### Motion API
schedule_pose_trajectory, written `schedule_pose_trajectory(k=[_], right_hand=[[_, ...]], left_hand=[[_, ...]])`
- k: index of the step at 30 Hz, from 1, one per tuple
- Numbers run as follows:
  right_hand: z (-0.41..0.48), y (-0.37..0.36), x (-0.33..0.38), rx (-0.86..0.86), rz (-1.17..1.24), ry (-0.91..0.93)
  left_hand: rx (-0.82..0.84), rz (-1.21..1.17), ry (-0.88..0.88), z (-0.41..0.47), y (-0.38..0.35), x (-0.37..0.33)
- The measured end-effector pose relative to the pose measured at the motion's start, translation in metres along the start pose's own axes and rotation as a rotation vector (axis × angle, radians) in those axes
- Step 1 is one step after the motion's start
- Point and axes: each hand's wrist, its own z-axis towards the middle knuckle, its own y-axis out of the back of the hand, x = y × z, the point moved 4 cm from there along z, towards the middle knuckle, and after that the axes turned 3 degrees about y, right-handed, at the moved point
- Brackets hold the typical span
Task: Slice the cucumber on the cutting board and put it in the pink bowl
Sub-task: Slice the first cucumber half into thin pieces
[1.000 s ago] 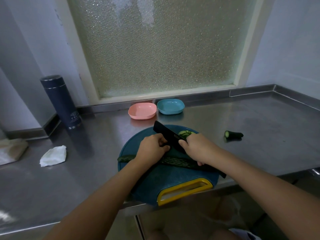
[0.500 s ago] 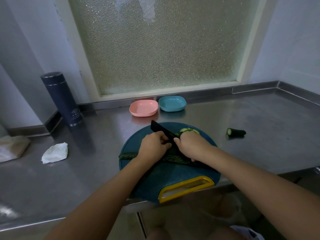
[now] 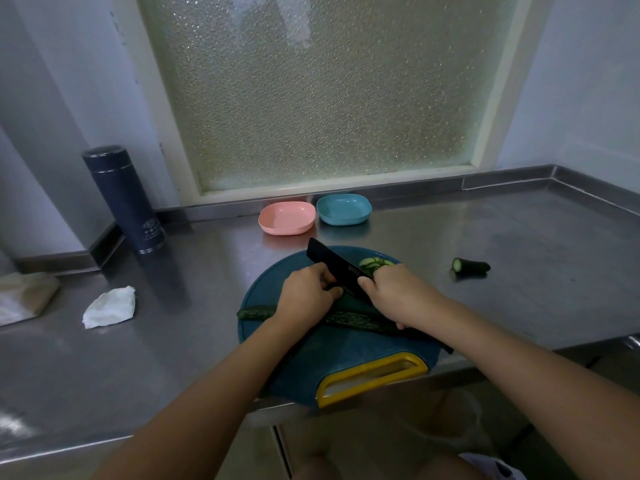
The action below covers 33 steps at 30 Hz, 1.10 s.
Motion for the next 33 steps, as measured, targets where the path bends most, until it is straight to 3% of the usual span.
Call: schedule_pose_trajectory(k=[8, 23, 33], right_hand=[[0.001, -0.005, 0.009, -0.067, -0.059, 0.061], [0.013, -0.011, -0.001, 0.026, 0.022, -0.041], [0.001, 0.001, 0.004, -0.027, -0.013, 0.03]], left_hand=[[0.0, 0.005, 0.001, 0.001, -0.001, 0.0], [-0.02, 0.004, 0.006, 0.001, -0.002, 0.003], [-0.012, -0.004, 0.011, 0.001, -0.003, 0.003]])
